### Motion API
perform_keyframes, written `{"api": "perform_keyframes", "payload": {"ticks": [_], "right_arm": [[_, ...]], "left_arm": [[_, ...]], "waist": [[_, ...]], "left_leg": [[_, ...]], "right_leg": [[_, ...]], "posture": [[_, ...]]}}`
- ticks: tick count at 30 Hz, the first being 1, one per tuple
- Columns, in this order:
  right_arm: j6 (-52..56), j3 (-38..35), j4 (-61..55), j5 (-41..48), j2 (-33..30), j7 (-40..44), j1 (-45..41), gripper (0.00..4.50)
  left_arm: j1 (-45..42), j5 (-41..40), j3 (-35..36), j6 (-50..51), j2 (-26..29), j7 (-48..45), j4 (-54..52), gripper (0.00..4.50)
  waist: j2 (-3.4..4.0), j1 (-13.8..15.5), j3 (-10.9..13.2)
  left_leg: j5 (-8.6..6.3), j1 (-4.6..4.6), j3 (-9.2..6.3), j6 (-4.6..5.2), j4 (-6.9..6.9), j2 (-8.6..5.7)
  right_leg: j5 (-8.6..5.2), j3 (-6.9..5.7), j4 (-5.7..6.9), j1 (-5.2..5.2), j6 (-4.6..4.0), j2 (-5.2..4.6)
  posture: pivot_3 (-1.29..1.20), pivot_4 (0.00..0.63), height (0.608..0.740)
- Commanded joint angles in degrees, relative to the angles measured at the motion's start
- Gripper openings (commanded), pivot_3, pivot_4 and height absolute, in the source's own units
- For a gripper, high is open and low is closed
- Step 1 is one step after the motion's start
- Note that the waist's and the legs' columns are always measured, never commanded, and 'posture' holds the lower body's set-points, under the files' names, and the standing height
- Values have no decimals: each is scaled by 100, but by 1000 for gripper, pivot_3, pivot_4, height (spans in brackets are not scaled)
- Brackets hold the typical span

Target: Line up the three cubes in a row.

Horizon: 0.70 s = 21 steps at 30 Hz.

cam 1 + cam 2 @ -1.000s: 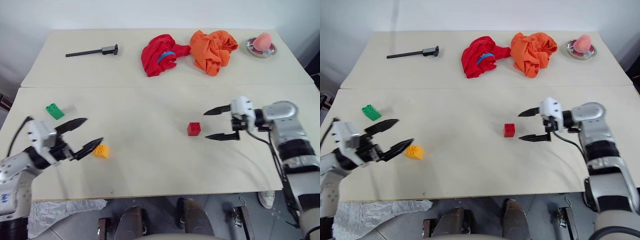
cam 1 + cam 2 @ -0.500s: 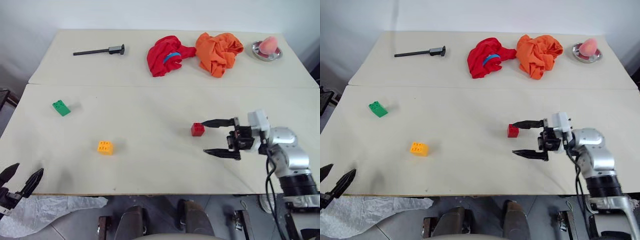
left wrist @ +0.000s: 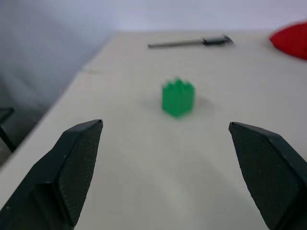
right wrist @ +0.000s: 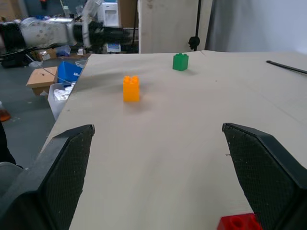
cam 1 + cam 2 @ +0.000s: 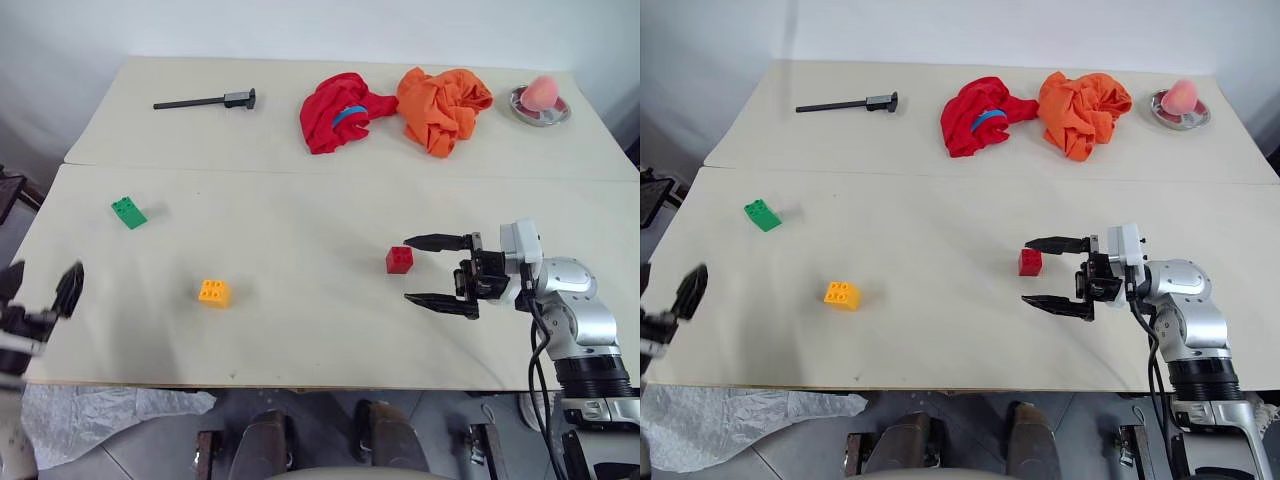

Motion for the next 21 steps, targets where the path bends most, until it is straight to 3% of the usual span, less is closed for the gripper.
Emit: {"api": "perform_keyframes", "payload": {"ticks": [1, 7, 12, 21], "right_arm": [[-65, -137, -52, -13, 45, -16, -141, 4464], [-52, -127, -95, -94, 129, -43, -191, 4464], [-88, -117, -152, -130, 268, -143, -201, 4464], [-119, -49, -308, -221, 522, -273, -39, 4464]], "left_arm": [[-716, 368, -448, 675, 267, 782, -24, 4500], [-1972, 893, -1052, 2061, -12, 2461, -64, 4500], [-2574, 1330, -1523, 2425, -555, 3315, -84, 4500], [-3247, 1921, -1847, 2127, -1126, 3989, 806, 4500]], "waist": [[0, 6, 0], [-2, -21, 0], [-4, -2, 0], [-10, 8, 1]], "left_leg": [[0, -2, -1, 0, 1, -1], [0, -2, 1, 0, 0, -2], [1, -4, 1, -1, 2, -3], [1, -6, 6, -2, 6, -5]], "right_leg": [[0, -2, 1, 0, 0, 1], [1, 0, -2, -1, 2, 5], [2, -1, -2, -1, 3, 5], [3, -4, -3, 1, 6, 6]], "posture": [[0, 150, 740], [0, 150, 740], [0, 150, 740], [0, 150, 740]]}}
